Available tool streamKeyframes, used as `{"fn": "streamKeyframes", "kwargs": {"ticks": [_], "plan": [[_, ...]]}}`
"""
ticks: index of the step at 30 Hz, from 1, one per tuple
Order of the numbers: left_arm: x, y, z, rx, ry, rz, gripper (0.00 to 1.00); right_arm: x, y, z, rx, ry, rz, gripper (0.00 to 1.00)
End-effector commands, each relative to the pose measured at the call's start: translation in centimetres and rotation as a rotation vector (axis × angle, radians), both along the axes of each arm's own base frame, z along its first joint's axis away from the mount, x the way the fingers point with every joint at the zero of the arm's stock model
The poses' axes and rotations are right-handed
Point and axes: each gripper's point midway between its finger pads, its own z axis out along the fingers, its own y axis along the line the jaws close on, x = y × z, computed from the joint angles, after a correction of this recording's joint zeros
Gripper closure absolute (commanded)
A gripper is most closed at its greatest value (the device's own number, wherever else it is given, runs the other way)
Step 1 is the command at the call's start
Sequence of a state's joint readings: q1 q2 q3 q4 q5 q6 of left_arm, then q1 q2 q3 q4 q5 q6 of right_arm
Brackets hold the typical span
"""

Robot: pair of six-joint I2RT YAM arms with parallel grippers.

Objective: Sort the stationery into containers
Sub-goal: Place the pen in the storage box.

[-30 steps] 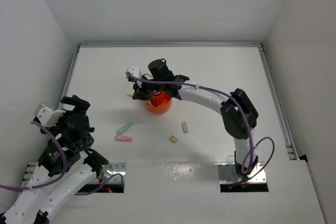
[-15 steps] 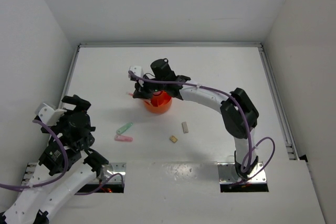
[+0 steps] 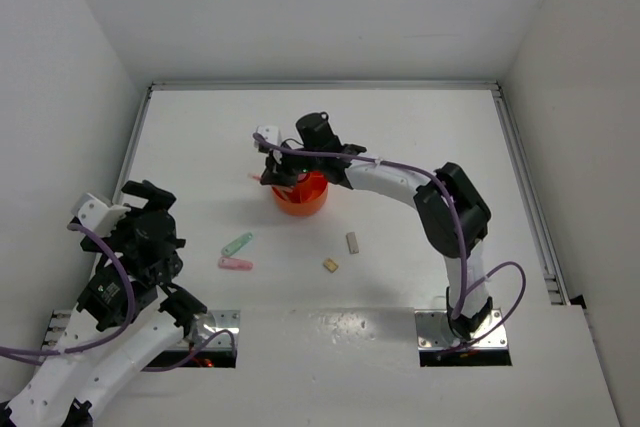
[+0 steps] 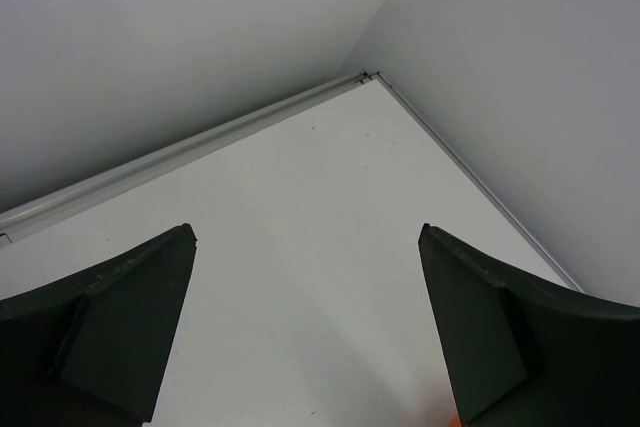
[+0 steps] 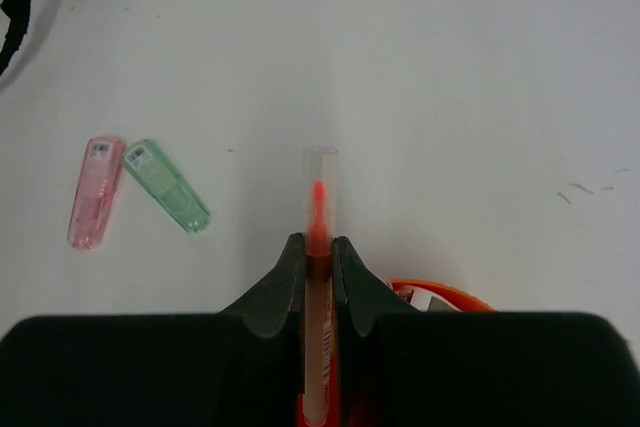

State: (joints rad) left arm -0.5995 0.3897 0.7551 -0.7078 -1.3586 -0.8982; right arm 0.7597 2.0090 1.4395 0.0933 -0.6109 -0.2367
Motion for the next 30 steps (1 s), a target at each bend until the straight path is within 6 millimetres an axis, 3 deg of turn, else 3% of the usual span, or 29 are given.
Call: {"fn": "streamKeyframes", "kwargs": {"ticks": [1,4,8,13,30], "plan": [[0.1,0.2,0.2,0.009,0.002,0.018,0.0,0.4,0.6,1.6,0.076,-0.06,0.055,1.0],[0.1,0.2,0.2,0.009,0.002,0.018,0.0,0.6,0.3,0.9,0.073,-0.051,0.054,1.0],[0.1,0.2,0.2,0.009,0.002,0.018,0.0,0.2,0.1,0.2,0.069,-0.04,0.062,0.91],[0.1,0.2,0.2,0.009,0.002,0.018,0.0,0.0,-0.6,-0.4,0.064,-0.028,0.061,0.88],[0.0,0.2,0.2,0.004,-0.006,0.019,0.0,-0.7,-1.6,0.6,0.061,-0.059,0.052,0.78]]}}
